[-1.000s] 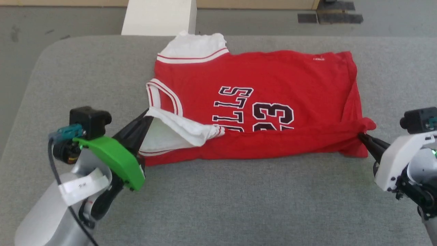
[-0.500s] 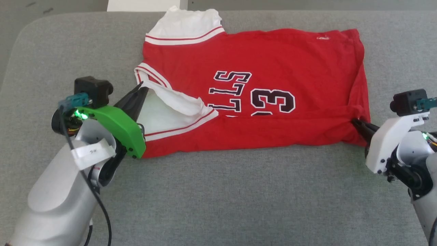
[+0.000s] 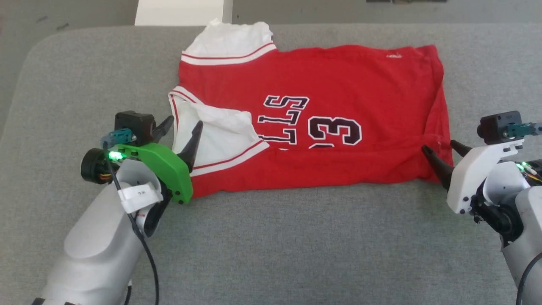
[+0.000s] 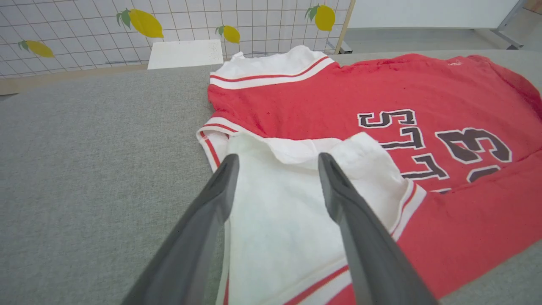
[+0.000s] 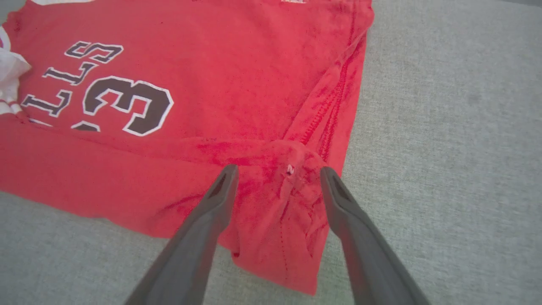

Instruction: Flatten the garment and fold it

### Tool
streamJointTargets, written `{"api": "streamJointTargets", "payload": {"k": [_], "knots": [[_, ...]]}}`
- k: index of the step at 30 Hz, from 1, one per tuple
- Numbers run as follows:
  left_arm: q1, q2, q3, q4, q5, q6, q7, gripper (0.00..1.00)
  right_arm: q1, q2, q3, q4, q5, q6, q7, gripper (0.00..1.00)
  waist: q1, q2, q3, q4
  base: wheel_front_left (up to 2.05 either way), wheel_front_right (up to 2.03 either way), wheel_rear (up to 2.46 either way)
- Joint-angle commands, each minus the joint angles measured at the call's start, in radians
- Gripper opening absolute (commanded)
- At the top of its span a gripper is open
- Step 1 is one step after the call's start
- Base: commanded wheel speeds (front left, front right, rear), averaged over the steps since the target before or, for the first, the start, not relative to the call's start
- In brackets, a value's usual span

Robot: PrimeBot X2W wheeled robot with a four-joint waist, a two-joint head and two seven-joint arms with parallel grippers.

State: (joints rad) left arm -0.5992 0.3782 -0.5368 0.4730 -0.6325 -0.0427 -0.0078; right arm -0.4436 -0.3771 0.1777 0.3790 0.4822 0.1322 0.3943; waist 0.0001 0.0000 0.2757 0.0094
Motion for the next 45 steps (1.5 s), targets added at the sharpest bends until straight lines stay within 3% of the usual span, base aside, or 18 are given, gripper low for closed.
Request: {"api": "streamJointTargets", "payload": {"k": [1,7,18,22,28,35,36,37,38,45], "knots": [[0.012,-0.006,0.0,-0.002,0.004,0.013,-0.007,1.0,0.011,0.003,0.002,-0.01,-0.018,-0.002,0.001,1.0,-0.0001,0.0,-0.035,0.004,0.0,0.0,0.0],[0.112,-0.016,0.013,-0.066,-0.036,0.091,0.043,1.0,0.09,0.041,-0.058,-0.051,-0.096,-0.002,0.095,1.0,-0.0001,0.0,-0.081,0.009,0.0,0.0,0.0],[0.273,0.045,-0.004,-0.276,-0.002,0.338,0.247,1.0,0.219,0.187,-0.225,-0.291,-0.244,-0.002,0.28,1.0,-0.0001,0.0,-0.075,0.005,0.0,0.0,0.0],[0.288,0.073,-0.014,-0.294,0.027,0.401,0.304,1.0,0.247,0.214,-0.245,-0.371,-0.27,-0.002,0.329,1.0,-0.0001,0.0,-0.056,-0.006,0.0,0.0,0.0],[0.293,0.075,-0.02,-0.316,0.022,0.422,0.34,1.0,0.264,0.239,-0.267,-0.456,-0.284,-0.002,0.366,1.0,-0.0001,0.0,-0.021,-0.024,0.0,0.0,0.0],[0.292,0.066,-0.023,-0.266,-0.003,0.406,0.357,1.0,0.262,0.251,-0.284,-0.498,-0.292,-0.002,0.376,1.0,-0.0001,0.0,0.019,-0.037,0.0,0.0,0.0],[0.292,0.063,-0.025,-0.254,-0.009,0.399,0.359,0.78,0.262,0.252,-0.285,-0.5,-0.293,-0.002,0.376,1.0,-0.0001,0.0,0.022,-0.037,0.0,0.0,0.0],[0.292,0.059,-0.025,-0.248,-0.016,0.392,0.357,0.04,0.261,0.253,-0.285,-0.501,-0.294,-0.002,0.377,1.0,-0.0001,0.0,0.024,-0.037,0.0,0.0,0.0],[0.292,0.054,-0.024,-0.243,-0.022,0.383,0.349,0.0,0.261,0.253,-0.285,-0.501,-0.295,-0.002,0.378,1.0,-0.0001,0.0,0.024,-0.035,0.0,0.0,0.0],[0.279,0.025,-0.021,-0.24,-0.03,0.336,0.261,0.0,0.233,0.239,-0.295,-0.463,-0.337,-0.002,0.379,1.0,-0.0001,0.0,-0.003,-0.011,0.0,0.0,0.0]]}}
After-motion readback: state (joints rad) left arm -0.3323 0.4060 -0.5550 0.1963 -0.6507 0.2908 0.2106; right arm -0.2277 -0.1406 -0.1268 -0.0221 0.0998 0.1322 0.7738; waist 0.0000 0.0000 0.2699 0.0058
